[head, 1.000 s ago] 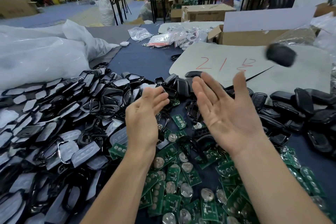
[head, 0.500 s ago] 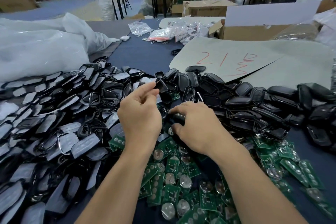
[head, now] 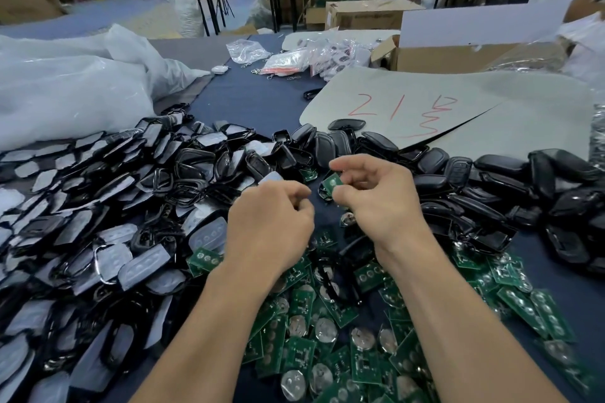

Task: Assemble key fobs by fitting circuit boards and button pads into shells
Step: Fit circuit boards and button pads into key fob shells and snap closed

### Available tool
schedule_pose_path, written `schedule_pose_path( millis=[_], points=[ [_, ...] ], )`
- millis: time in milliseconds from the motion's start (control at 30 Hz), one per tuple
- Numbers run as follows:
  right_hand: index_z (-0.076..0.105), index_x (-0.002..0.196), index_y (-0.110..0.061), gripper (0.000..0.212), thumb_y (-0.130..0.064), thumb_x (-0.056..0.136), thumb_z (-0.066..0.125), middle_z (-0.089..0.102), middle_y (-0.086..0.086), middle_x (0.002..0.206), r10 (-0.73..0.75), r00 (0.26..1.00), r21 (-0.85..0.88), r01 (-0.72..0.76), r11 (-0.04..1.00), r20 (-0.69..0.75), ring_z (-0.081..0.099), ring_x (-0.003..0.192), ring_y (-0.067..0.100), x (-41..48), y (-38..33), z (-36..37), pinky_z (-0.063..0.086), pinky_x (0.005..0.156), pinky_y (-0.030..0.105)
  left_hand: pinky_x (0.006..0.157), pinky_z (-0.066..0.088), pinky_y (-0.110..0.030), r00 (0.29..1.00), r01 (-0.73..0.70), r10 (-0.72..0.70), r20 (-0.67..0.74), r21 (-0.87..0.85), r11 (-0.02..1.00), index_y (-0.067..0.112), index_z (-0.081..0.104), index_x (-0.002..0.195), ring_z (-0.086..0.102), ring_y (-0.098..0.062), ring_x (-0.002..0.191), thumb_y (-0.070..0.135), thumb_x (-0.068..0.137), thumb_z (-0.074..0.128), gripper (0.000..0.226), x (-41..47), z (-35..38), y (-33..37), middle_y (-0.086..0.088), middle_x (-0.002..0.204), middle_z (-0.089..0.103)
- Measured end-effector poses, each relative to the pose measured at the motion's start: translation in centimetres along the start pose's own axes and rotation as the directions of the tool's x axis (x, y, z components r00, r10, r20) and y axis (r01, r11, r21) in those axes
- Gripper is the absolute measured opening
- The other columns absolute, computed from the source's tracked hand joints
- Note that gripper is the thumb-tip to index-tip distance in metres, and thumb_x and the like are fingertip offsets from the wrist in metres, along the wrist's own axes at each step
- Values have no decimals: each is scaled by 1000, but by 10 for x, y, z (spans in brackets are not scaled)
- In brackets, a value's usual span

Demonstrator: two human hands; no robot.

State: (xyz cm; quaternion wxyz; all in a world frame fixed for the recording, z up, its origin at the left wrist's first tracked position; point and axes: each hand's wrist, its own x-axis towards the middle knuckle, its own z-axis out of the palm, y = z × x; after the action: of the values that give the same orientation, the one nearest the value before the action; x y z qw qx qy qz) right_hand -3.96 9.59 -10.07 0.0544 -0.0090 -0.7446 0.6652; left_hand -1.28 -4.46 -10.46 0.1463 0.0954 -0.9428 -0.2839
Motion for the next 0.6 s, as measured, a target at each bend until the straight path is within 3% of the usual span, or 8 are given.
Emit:
schedule_pose_path(
  millis=[67,133,200,267,367,433,500,600],
  points=[
    [80,86,-22,39,14,80,69,54,-1,70,69,996,151,-78,986,59,46,62,14,1,-1,0,41,56,26,82,53,-31,997,-15,17,-80,30,999,39,76,116,70,-19,91,33,92,66,27,-1,1,2,13,95,79],
    [80,84,-20,38,15,81,68,51,2,72,98,991,217,-115,969,91,45,61,15,0,-2,2,40,52,21,87,46,-30,992,-70,79,-102,88,994,37,67,133,67,-19,106,30,95,66,39,-1,2,3,11,113,76],
    [79,83,-19,36,15,81,68,56,4,73,106,991,228,-122,966,78,50,61,14,-1,-3,4,43,51,20,114,33,-30,986,-164,163,20,124,979,31,54,149,47,-18,141,26,98,63,52,0,5,2,6,148,59],
    [76,83,-19,35,14,81,68,59,4,75,98,995,204,-103,974,35,51,65,14,-1,-3,4,42,54,21,129,13,-37,964,-224,189,188,186,957,27,40,158,25,-16,155,31,104,54,55,2,7,-1,5,164,40],
    [72,78,-21,36,15,80,67,59,-3,71,73,997,187,-70,980,-9,52,64,9,-1,-1,4,45,59,22,129,14,-44,957,-233,184,223,221,947,27,43,156,44,-16,141,33,104,48,52,2,7,-3,5,146,60],
    [70,76,-22,37,14,78,67,60,-9,67,57,998,170,-51,984,-27,53,64,8,-1,-1,5,46,64,27,126,23,-42,981,-193,186,55,150,970,29,58,145,55,-15,121,30,99,57,46,1,4,-1,8,112,77],
    [69,78,-23,36,14,78,66,60,-13,63,57,998,171,-49,984,-39,54,61,7,-1,-1,5,46,65,31,120,34,-38,987,-141,147,-61,85,986,33,65,138,53,-12,113,35,93,70,45,1,3,0,13,88,78],
    [73,85,-21,34,12,82,64,65,-5,69,75,997,172,-73,982,-1,56,59,11,-1,-1,4,45,59,28,107,46,-35,997,-53,52,54,9,999,41,60,141,58,-13,117,37,86,81,59,2,5,-2,20,105,75]
  ],
)
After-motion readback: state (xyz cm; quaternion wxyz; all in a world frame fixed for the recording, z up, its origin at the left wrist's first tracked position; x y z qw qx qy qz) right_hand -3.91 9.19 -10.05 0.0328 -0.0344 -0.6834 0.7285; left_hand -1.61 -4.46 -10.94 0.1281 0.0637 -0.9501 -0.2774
